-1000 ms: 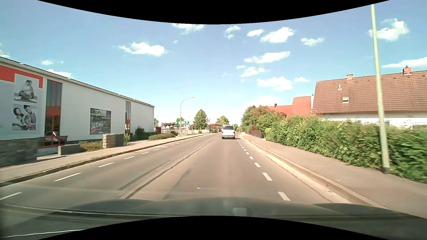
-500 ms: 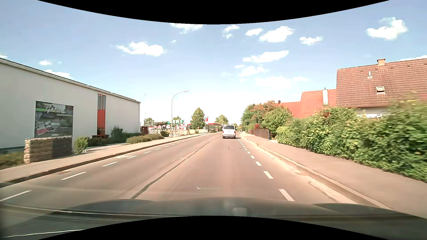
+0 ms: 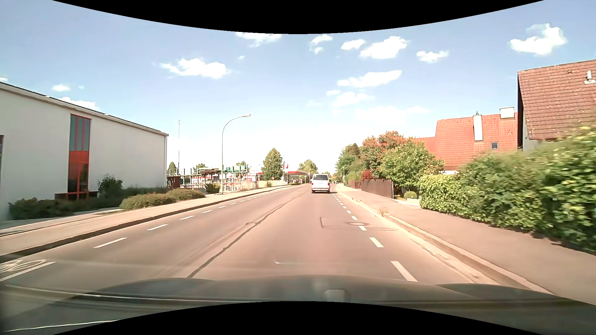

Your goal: Follow the waypoints while adhering to traffic rules and regulations

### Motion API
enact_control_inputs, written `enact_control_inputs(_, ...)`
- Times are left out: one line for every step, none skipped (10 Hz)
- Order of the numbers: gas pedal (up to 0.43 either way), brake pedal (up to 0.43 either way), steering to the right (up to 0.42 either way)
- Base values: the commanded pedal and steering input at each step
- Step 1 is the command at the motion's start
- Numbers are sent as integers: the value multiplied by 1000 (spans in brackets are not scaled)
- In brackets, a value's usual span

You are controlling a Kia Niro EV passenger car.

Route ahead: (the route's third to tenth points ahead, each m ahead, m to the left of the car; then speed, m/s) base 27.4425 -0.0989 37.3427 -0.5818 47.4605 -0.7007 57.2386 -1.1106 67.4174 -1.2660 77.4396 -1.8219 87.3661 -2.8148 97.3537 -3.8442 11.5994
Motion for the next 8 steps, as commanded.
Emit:
enact_control_inputs(59, 6, 3)
enact_control_inputs(59, 6, 4)
enact_control_inputs(59, 6, 4)
enact_control_inputs(59, 6, 4)
enact_control_inputs(59, 6, 4)
enact_control_inputs(59, 6, 5)
enact_control_inputs(59, 6, 5)
enact_control_inputs(67, 6, 5)
